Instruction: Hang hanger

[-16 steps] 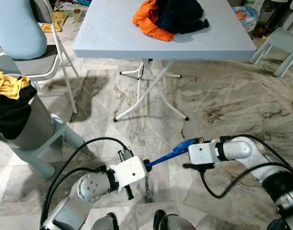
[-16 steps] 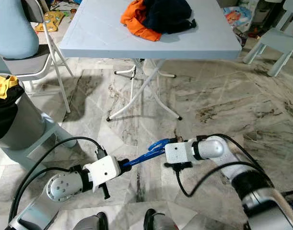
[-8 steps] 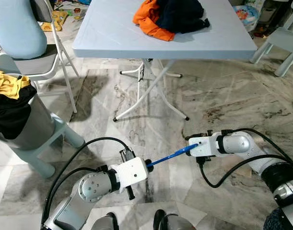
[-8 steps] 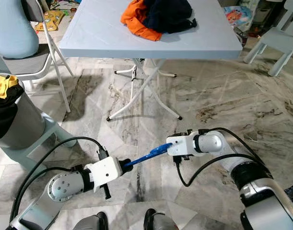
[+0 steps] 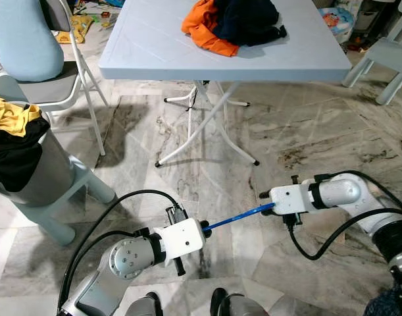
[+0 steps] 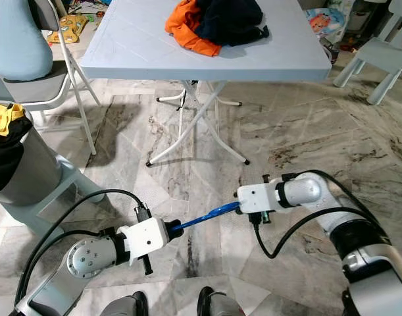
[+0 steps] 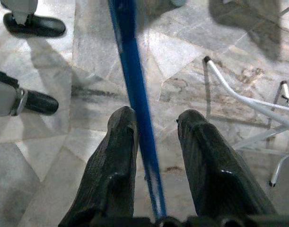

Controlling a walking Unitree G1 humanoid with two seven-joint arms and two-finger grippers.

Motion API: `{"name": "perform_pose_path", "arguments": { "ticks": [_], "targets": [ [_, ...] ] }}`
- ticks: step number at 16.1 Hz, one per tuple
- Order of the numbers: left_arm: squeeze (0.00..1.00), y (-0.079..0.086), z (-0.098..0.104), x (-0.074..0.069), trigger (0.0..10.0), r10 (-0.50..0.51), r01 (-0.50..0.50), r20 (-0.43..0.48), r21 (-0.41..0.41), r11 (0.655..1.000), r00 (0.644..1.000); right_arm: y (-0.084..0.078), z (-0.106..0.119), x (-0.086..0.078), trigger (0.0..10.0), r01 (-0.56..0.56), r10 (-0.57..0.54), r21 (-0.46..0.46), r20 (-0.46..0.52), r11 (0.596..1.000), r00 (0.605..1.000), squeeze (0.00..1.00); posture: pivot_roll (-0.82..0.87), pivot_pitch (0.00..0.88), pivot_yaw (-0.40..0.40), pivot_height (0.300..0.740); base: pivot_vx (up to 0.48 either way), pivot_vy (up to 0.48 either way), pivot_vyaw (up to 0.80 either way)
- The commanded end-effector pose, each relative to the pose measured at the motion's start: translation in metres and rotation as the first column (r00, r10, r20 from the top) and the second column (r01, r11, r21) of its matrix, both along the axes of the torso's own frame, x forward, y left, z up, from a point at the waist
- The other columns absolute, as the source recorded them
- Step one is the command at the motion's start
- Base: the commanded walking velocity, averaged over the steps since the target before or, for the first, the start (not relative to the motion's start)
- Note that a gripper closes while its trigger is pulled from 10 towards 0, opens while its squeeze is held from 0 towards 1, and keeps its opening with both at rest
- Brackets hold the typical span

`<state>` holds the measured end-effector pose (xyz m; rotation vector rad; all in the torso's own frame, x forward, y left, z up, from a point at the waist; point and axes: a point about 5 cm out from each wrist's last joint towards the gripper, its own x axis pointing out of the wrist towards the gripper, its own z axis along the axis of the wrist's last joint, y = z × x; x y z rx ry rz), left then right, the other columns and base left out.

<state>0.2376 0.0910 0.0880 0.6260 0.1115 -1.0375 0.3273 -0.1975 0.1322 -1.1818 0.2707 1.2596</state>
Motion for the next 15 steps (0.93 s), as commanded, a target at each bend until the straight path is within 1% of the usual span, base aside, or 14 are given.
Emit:
{"name": "perform_pose_path", "arguments": {
  "ticks": [1,4,6,7,8,9,10,11,12,13,15],
  "targets": [
    [0.0,-0.002,-0.004,-0.003,10.0,-0.019,0.02,-0.009,0.01,1.0,1.0,0.001,0.003,-0.003,10.0,-0.02,0.02,0.012,-0.009,1.0,1.0,0.0,0.0,0.181,-0.061,0.74,0.0,0.0,0.0],
    [0.0,-0.001,-0.005,-0.002,10.0,-0.02,0.02,-0.008,0.018,1.0,1.0,0.007,0.009,-0.006,10.0,-0.046,0.047,0.048,-0.017,0.998,0.999,0.0,0.0,0.18,-0.062,0.74,0.0,0.0,0.0],
    [0.0,-0.003,-0.006,-0.002,10.0,-0.018,0.018,-0.008,0.017,1.0,1.0,0.008,0.009,-0.012,10.0,-0.058,0.061,0.068,-0.044,0.996,0.997,0.0,0.0,0.18,-0.061,0.74,0.0,0.0,0.0],
    [0.0,-0.004,-0.007,-0.002,10.0,-0.018,0.018,-0.007,0.016,1.0,1.0,0.008,0.007,-0.014,1.8,-0.056,0.06,0.073,-0.055,0.996,0.997,0.0,0.0,0.18,-0.061,0.74,0.0,0.0,0.0],
    [0.0,-0.005,-0.007,-0.002,10.0,-0.019,0.019,-0.006,0.016,1.0,1.0,0.009,0.006,-0.015,0.0,-0.055,0.059,0.075,-0.056,0.996,0.997,0.0,0.0,0.18,-0.061,0.74,0.0,0.0,0.0],
    [0.0,-0.005,-0.007,-0.002,10.0,-0.02,0.02,-0.005,0.015,1.0,1.0,0.01,0.004,-0.017,1.4,-0.056,0.06,0.077,-0.058,0.995,0.996,0.0,-0.01,0.179,-0.064,0.74,0.0,0.0,0.0],
    [0.0,-0.006,-0.007,-0.002,10.0,-0.023,0.023,-0.002,0.014,1.0,1.0,0.013,0.0,-0.02,5.1,-0.058,0.064,0.081,-0.066,0.995,0.996,0.0,-0.01,0.179,-0.064,0.74,0.0,0.0,0.0],
    [0.0,-0.006,-0.007,-0.002,10.0,-0.025,0.025,-0.001,0.014,1.0,1.0,0.015,-0.003,-0.022,5.3,-0.058,0.064,0.081,-0.068,0.995,0.996,0.0,-0.01,0.179,-0.064,0.74,0.0,0.0,0.0],
    [0.0,-0.006,-0.008,-0.001,10.0,-0.027,0.027,0.001,0.015,1.0,1.0,0.019,-0.008,-0.023,8.0,-0.058,0.062,0.076,-0.061,0.995,0.996,0.0,-0.01,0.179,-0.064,0.74,0.0,0.0,0.0],
    [0.0,-0.007,-0.008,-0.001,10.0,-0.029,0.029,0.002,0.016,0.999,1.0,0.023,-0.013,-0.022,10.0,-0.044,0.048,0.071,-0.045,0.996,0.998,0.0,-0.01,0.178,-0.062,0.74,0.0,0.0,0.0],
    [0.0,-0.008,-0.008,-0.001,10.0,-0.031,0.031,0.004,0.016,0.999,0.999,0.028,-0.016,-0.02,10.0,-0.031,0.032,0.073,-0.011,0.997,0.999,0.0,-0.01,0.178,-0.062,0.74,0.0,0.0,0.0]
  ]
}}
